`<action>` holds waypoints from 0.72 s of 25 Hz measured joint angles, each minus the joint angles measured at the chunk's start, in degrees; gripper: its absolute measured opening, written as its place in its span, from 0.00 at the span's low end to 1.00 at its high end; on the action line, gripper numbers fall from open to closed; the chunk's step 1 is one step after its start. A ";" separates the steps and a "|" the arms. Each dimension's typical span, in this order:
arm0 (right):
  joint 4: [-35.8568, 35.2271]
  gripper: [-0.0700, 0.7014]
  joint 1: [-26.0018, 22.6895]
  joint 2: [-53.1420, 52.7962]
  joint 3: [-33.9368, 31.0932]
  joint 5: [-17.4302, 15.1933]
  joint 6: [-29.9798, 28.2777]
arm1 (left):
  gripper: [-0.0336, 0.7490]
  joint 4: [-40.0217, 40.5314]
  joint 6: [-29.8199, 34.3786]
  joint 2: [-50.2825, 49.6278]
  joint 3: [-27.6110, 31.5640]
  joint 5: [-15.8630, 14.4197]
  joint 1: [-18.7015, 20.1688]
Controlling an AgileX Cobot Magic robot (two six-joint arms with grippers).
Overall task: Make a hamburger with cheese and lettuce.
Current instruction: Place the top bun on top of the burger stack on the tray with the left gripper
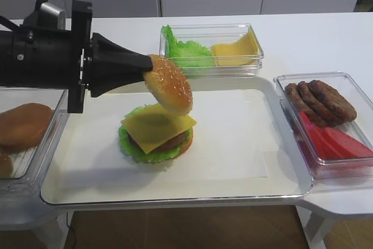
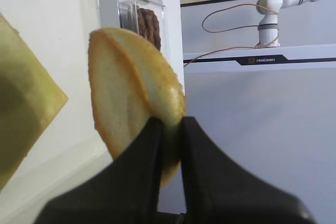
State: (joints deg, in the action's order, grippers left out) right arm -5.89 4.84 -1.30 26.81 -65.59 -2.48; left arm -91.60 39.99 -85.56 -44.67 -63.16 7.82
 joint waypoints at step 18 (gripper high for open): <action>0.10 0.62 0.00 0.00 0.00 0.00 0.00 | 0.12 -5.84 5.51 -2.74 3.95 -1.49 -0.31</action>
State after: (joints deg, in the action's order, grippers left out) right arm -5.78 4.84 -1.30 26.81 -65.59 -2.48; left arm -97.44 45.50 -88.29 -40.72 -64.65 7.52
